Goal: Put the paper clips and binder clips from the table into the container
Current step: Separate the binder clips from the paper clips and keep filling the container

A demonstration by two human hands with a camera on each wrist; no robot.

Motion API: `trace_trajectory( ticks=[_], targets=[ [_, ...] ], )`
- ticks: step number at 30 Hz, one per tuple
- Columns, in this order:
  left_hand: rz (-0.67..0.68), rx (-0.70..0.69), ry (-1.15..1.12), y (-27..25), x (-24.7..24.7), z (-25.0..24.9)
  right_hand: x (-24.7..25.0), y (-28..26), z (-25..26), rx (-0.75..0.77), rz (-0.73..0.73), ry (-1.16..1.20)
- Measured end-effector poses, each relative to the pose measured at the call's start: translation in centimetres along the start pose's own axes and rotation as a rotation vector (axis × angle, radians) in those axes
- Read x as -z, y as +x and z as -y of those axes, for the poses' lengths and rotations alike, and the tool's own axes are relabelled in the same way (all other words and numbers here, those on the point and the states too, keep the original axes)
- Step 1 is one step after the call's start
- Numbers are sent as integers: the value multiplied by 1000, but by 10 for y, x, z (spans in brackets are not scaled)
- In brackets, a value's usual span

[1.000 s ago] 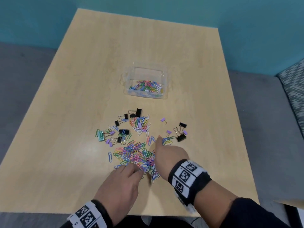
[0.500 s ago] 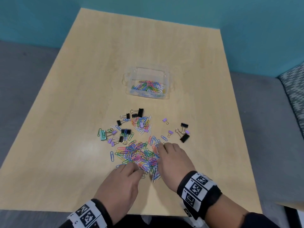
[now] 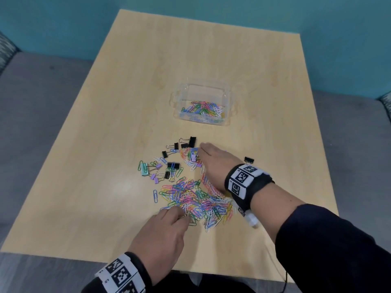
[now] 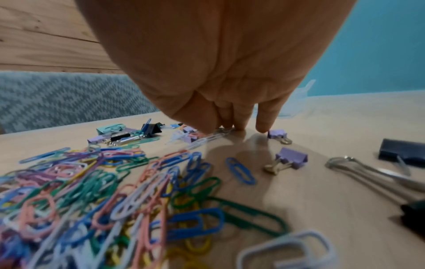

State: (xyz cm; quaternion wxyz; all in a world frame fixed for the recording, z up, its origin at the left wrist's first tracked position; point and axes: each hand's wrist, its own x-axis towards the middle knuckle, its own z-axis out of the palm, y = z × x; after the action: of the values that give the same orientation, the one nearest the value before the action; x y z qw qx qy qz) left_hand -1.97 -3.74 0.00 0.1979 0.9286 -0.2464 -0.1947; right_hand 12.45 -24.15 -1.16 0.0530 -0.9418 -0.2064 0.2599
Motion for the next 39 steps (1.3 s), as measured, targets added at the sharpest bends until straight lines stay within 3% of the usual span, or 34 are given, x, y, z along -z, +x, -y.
trace_trajectory(
  ticks=[5,11,21,30,36,39],
  targets=[
    [-6,13,-4,-1,-2,5,-20,-30,13,-63,-27,-154],
    [-14,12,7,5,-2,4,-33,-57,28,-73,-79,-93],
    [-30,10,10,6,0,5,-31,-51,34,-44,-99,-107],
    [-17,15,-7,4,-1,6,-37,-58,37,-63,-23,-94],
    [-20,14,10,6,-1,4,-27,-50,39,-85,-110,-100],
    [-22,14,14,7,1,3,-24,-37,35,-77,-86,-127]
  ],
)
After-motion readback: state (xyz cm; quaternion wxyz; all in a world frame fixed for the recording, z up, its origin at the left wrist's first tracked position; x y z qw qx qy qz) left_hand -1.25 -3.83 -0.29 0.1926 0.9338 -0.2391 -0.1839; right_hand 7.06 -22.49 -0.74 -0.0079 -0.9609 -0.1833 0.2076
